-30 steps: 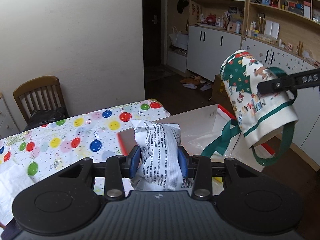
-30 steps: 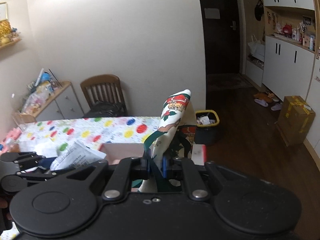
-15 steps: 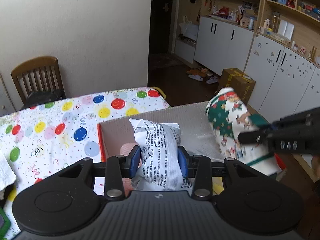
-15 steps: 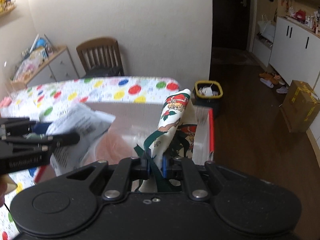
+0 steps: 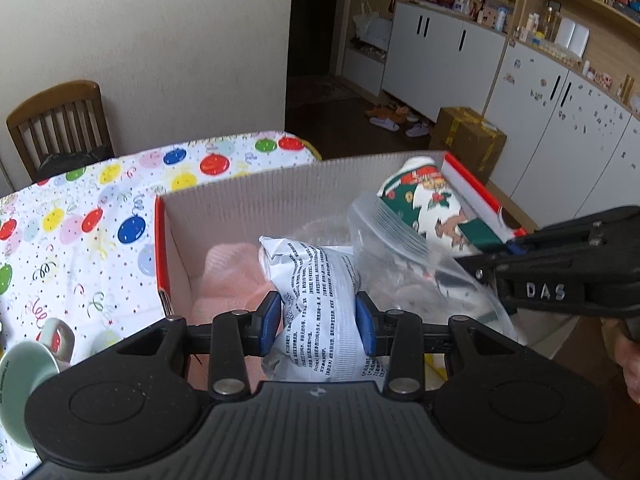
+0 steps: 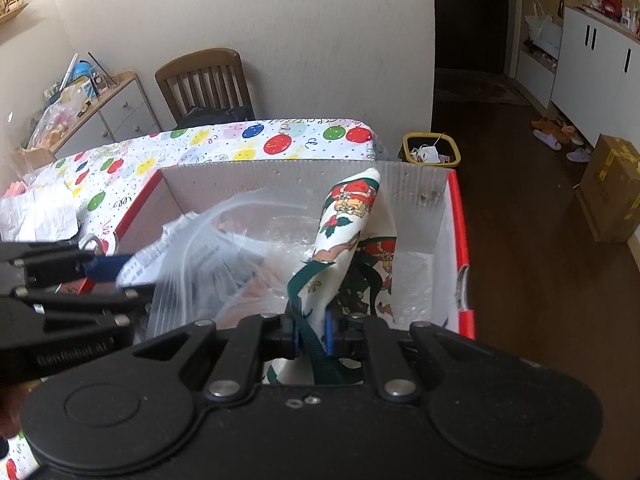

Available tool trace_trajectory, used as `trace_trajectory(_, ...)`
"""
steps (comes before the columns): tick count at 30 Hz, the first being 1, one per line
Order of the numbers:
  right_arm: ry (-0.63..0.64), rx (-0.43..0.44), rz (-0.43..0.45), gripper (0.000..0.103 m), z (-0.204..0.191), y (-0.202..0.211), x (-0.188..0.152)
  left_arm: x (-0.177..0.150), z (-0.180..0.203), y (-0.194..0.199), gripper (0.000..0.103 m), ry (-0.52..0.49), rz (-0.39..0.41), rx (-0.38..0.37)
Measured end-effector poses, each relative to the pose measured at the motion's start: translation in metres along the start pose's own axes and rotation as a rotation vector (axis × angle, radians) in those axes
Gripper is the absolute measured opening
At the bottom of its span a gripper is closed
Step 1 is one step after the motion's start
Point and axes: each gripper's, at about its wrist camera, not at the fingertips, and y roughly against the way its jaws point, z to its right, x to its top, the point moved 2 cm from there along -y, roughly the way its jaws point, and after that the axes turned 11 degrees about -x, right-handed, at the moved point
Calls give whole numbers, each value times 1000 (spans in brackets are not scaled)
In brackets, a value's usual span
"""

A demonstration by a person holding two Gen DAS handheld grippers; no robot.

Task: Organize soft objects
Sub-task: 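Carry the snack packet and cloth bag with both tools over the red box, then open both tools to drop the packet and cloth bag into the box, withdraw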

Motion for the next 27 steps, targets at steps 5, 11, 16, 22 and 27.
trace_trajectory(5,-16,38,-9,22,2,2,-1,-10,-2,-8,39,15,-59,3)
trace_trajectory(11,-34,59,-3,46,0,8,-3,-17,0,-9,40,4,-79,7)
trace_trajectory(16,-36,60,4,50,0,15,-5,-19,4,-4,60,-10,-66,-5)
trace_trajectory(22,-51,55,21,58,1,24,-4,-20,8,7,66,-15,-37,-10)
trace_trajectory(27,-61,56,46,63,2,37,-5,-20,8,20,68,-6,-3,-26)
